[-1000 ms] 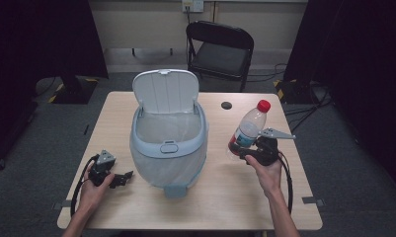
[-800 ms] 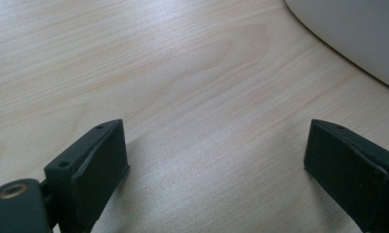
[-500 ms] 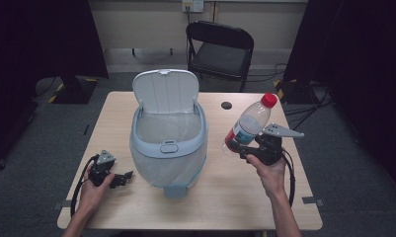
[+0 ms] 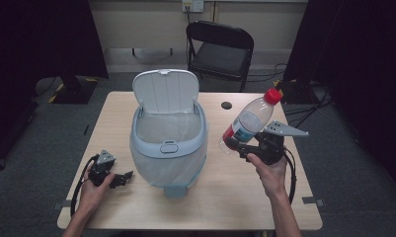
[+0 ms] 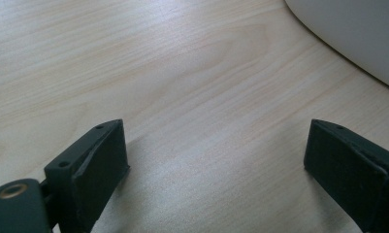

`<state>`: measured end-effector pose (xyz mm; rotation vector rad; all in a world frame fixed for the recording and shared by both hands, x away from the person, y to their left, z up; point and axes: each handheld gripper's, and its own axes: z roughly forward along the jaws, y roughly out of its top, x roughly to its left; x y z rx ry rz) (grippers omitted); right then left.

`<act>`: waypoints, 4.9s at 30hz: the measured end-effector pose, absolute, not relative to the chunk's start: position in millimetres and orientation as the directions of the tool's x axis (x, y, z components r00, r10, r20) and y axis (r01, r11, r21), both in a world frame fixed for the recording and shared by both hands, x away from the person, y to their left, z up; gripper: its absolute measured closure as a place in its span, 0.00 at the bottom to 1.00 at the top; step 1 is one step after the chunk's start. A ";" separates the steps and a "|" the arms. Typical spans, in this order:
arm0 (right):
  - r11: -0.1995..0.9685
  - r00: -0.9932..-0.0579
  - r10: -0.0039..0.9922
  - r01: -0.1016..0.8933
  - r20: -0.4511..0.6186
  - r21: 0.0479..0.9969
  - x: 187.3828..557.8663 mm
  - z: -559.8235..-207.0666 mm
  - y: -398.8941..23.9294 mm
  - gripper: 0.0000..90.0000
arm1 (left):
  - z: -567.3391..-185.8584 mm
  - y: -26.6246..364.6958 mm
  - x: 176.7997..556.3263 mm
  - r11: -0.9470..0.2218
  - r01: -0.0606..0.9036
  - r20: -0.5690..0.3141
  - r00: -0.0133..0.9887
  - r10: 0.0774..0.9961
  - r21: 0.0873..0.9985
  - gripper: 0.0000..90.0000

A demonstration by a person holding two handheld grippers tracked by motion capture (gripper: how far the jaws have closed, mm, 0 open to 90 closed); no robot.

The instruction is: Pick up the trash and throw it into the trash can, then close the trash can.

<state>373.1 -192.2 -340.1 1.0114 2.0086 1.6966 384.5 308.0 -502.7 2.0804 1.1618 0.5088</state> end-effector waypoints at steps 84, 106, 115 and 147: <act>0.090 -0.773 0.616 0.263 0.153 0.961 424.4 -274.6 -109.5 0.37 | -503.0 308.1 383.5 -0.357 0.583 0.001 0.521 0.854 0.730 0.08; 0.109 -0.633 0.751 0.397 0.186 0.912 493.8 -277.8 -131.6 0.35 | -503.4 307.3 385.8 -0.358 0.588 -0.006 0.525 0.851 0.725 0.04; 0.092 -0.620 0.755 0.423 0.215 0.901 513.6 -285.1 -125.7 0.32 | -503.5 307.2 385.5 -0.363 0.588 -0.001 0.526 0.850 0.723 0.04; 0.062 -0.765 0.600 0.338 0.235 0.939 517.9 -257.0 -98.6 0.35 | -503.5 307.2 385.5 -0.363 0.588 -0.002 0.527 0.850 0.723 0.04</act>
